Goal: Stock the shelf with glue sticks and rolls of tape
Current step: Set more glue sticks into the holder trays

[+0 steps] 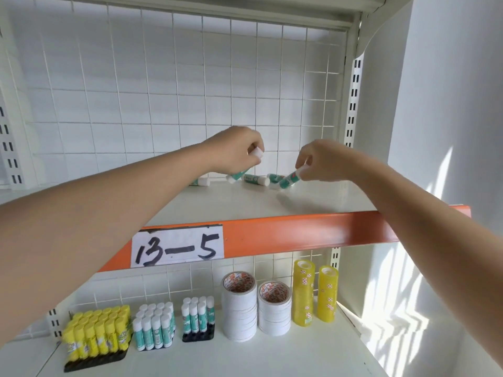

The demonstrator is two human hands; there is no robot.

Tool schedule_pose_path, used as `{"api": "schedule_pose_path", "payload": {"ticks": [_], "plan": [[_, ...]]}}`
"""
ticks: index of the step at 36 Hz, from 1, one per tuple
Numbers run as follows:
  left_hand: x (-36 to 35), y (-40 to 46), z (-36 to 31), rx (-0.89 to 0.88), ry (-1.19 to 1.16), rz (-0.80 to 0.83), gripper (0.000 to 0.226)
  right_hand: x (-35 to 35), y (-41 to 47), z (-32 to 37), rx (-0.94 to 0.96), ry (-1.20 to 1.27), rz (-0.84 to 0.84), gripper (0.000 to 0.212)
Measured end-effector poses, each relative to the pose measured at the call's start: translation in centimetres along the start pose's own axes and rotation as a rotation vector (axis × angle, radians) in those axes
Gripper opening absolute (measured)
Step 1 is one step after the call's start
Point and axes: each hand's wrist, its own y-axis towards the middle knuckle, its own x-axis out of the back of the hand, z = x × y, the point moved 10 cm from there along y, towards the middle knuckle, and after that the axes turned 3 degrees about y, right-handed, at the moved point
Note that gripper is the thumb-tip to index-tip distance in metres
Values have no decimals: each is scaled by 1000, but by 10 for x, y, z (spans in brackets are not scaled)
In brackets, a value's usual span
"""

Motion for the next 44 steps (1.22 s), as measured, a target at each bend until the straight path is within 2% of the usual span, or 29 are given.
{"api": "schedule_pose_path", "payload": {"ticks": [3, 7, 10, 15, 20, 25, 31, 36, 44], "plan": [[34, -18, -12, -1, -192, -178, 17, 29, -19, 0, -14, 171, -180, 15], [69, -52, -34, -44, -378, -311, 23, 54, -57, 13, 10, 470, -372, 7], [84, -81, -49, -90, -487, -358, 21, 61, -86, 32, 29, 612, -455, 7], [89, -129, -60, -132, -614, -380, 16, 62, -139, 58, 56, 691, -561, 10], [70, -180, -63, -171, -792, -368, 21, 55, -191, 68, 53, 761, -612, 14], [24, -222, -61, -130, -931, -303, 20, 25, -225, 81, 20, 751, -579, 12], [-61, -259, -36, 96, -1096, -181, 24, -59, -241, 73, -82, 759, -436, 15], [-139, -285, -13, 223, -1041, -93, 36, -142, -242, 62, -159, 843, -300, 16], [-215, -313, 36, 499, -977, -80, 32, -239, -232, 56, -148, 914, -139, 13]]}}
